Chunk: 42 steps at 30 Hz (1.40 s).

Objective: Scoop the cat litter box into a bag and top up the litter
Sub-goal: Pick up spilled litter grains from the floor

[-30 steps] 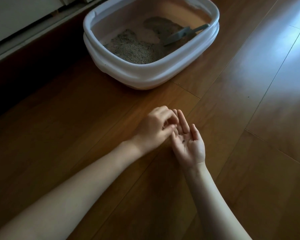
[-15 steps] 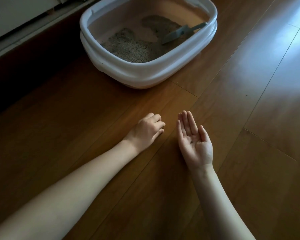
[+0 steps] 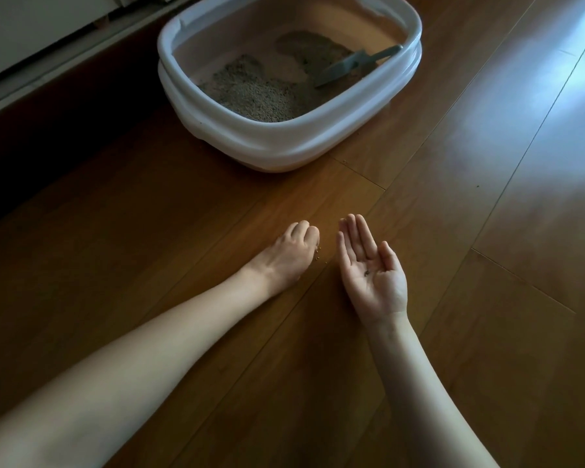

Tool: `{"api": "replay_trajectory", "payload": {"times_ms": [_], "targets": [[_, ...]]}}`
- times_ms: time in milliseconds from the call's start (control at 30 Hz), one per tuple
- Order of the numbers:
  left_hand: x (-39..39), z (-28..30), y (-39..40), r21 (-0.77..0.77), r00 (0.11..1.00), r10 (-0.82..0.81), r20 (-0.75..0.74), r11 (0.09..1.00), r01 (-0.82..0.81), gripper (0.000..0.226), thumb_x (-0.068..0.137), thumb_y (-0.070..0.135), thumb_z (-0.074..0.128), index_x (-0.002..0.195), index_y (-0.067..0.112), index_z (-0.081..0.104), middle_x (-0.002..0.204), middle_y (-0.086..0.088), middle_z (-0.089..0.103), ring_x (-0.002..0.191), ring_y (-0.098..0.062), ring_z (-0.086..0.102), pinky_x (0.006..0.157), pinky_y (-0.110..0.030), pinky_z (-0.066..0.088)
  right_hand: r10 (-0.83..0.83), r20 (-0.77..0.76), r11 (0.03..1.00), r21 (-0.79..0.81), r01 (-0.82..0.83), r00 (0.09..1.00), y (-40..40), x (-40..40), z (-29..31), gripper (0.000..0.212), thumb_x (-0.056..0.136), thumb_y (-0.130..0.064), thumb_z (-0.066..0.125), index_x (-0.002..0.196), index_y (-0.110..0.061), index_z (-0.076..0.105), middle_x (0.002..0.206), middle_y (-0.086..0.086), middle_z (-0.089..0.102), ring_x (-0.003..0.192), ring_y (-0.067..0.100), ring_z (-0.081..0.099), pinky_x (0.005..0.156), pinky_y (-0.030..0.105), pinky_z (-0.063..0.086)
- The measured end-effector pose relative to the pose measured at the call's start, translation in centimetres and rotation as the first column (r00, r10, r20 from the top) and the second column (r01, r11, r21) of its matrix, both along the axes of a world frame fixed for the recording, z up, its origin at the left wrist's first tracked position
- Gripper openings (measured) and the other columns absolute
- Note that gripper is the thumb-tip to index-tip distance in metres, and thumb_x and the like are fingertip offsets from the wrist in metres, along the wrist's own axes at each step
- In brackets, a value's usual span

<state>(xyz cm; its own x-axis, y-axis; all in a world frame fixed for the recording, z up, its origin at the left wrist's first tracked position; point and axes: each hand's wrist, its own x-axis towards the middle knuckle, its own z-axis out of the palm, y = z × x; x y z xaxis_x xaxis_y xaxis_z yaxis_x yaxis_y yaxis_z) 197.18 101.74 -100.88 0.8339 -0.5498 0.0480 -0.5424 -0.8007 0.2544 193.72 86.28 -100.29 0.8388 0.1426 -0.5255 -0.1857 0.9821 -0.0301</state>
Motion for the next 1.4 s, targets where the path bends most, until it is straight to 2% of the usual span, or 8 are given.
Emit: {"api": "replay_trajectory", "payload": {"times_ms": [133, 267, 467, 700, 1000, 1133, 1233, 1400], "targets": [[-0.2, 2.9, -2.0, -0.395, 0.993, 0.072, 0.092, 0.918, -0.030, 0.008, 0.088, 0.001, 0.049, 0.090, 0.002, 0.057, 0.089, -0.013, 0.057, 0.079, -0.023, 0.055, 0.070, -0.027, 0.047, 0.027, -0.005, 1.000, -0.012, -0.027, 1.000, 0.2, 0.1, 0.0, 0.051, 0.102, -0.026, 0.027, 0.116, 0.009, 0.062, 0.122, 0.024, 0.062, 0.115, 0.033, 0.059, 0.103, 0.041, 0.043], [-0.5, 4.4, -3.7, -0.425, 0.980, -0.167, 0.110, 0.883, 0.199, 0.012, 0.085, 0.013, 0.060, 0.087, 0.005, 0.069, 0.084, -0.008, 0.067, 0.079, -0.024, 0.058, 0.075, -0.032, 0.045, 0.065, 0.091, 0.994, 0.083, -0.073, 0.994, 0.5, 0.4, 0.0, 0.054, 0.103, -0.027, 0.027, 0.113, 0.012, 0.063, 0.114, 0.026, 0.064, 0.102, 0.035, 0.066, 0.086, 0.042, 0.055], [0.4, 5.2, -1.1, -0.575, 0.992, 0.124, 0.014, 0.813, -0.093, 0.007, 0.081, 0.009, 0.069, 0.088, 0.009, 0.071, 0.086, -0.002, 0.067, 0.082, -0.013, 0.060, 0.075, -0.020, 0.045, 0.027, 0.058, 1.000, -0.015, -0.026, 0.998, 0.1, 0.9, -0.1, 0.051, 0.102, -0.026, 0.030, 0.109, 0.008, 0.067, 0.124, 0.022, 0.061, 0.109, 0.033, 0.063, 0.092, 0.043, 0.052], [-0.5, 0.2, 3.9, 0.022, 0.941, 0.278, -0.191, 0.960, -0.279, 0.070, 0.082, 0.046, 0.065, 0.140, 0.014, 0.042, 0.129, -0.005, 0.040, 0.122, -0.021, 0.034, 0.099, -0.033, 0.037, -0.020, 0.065, 0.999, 0.040, 0.018, 0.998, -0.2, 0.2, 0.0, 0.048, 0.101, -0.023, 0.032, 0.110, 0.011, 0.066, 0.126, 0.023, 0.060, 0.117, 0.036, 0.057, 0.102, 0.045, 0.044], [-0.9, -1.1, 2.3, -0.249, 0.995, 0.093, 0.047, 0.965, -0.079, 0.027, 0.077, 0.012, 0.074, 0.102, 0.003, 0.070, 0.090, -0.006, 0.062, 0.084, -0.024, 0.058, 0.070, -0.035, 0.052, -0.024, 0.061, 0.998, 0.067, 0.020, 0.998, 0.3, 0.2, 0.2, 0.047, 0.100, -0.021, 0.032, 0.111, 0.012, 0.064, 0.127, 0.024, 0.058, 0.119, 0.037, 0.055, 0.102, 0.046, 0.042], [-1.1, -1.2, 2.1, -0.167, 0.982, -0.030, 0.189, 0.984, 0.062, 0.004, 0.083, 0.005, 0.065, 0.081, 0.003, 0.069, 0.075, -0.008, 0.059, 0.069, -0.023, 0.057, 0.059, -0.034, 0.052, -0.019, 0.059, 0.997, 0.076, 0.014, 0.998, 0.4, 0.2, 0.2, 0.047, 0.101, -0.021, 0.032, 0.112, 0.012, 0.064, 0.127, 0.024, 0.058, 0.118, 0.037, 0.056, 0.102, 0.047, 0.041], [-0.9, -1.6, 1.7, -0.088, 0.959, -0.052, 0.280, 0.993, 0.079, 0.024, 0.091, 0.008, 0.048, 0.074, 0.004, 0.064, 0.070, -0.008, 0.057, 0.063, -0.022, 0.055, 0.058, -0.031, 0.051, -0.021, 0.048, 0.997, 0.075, 0.018, 0.999, 0.5, 0.2, 0.1, 0.047, 0.101, -0.022, 0.032, 0.113, 0.012, 0.063, 0.127, 0.024, 0.058, 0.118, 0.038, 0.056, 0.100, 0.048, 0.042], [-0.7, -1.7, 1.0, 0.006, 0.978, -0.043, 0.206, 0.999, 0.043, 0.018, 0.095, 0.010, 0.044, 0.086, 0.003, 0.058, 0.080, -0.013, 0.057, 0.070, -0.024, 0.058, 0.059, -0.029, 0.053, -0.020, 0.031, 0.998, 0.062, 0.018, 0.999, 0.3, 0.2, 0.0, 0.048, 0.101, -0.022, 0.031, 0.118, 0.012, 0.059, 0.129, 0.025, 0.057, 0.121, 0.038, 0.052, 0.103, 0.048, 0.040]]}}
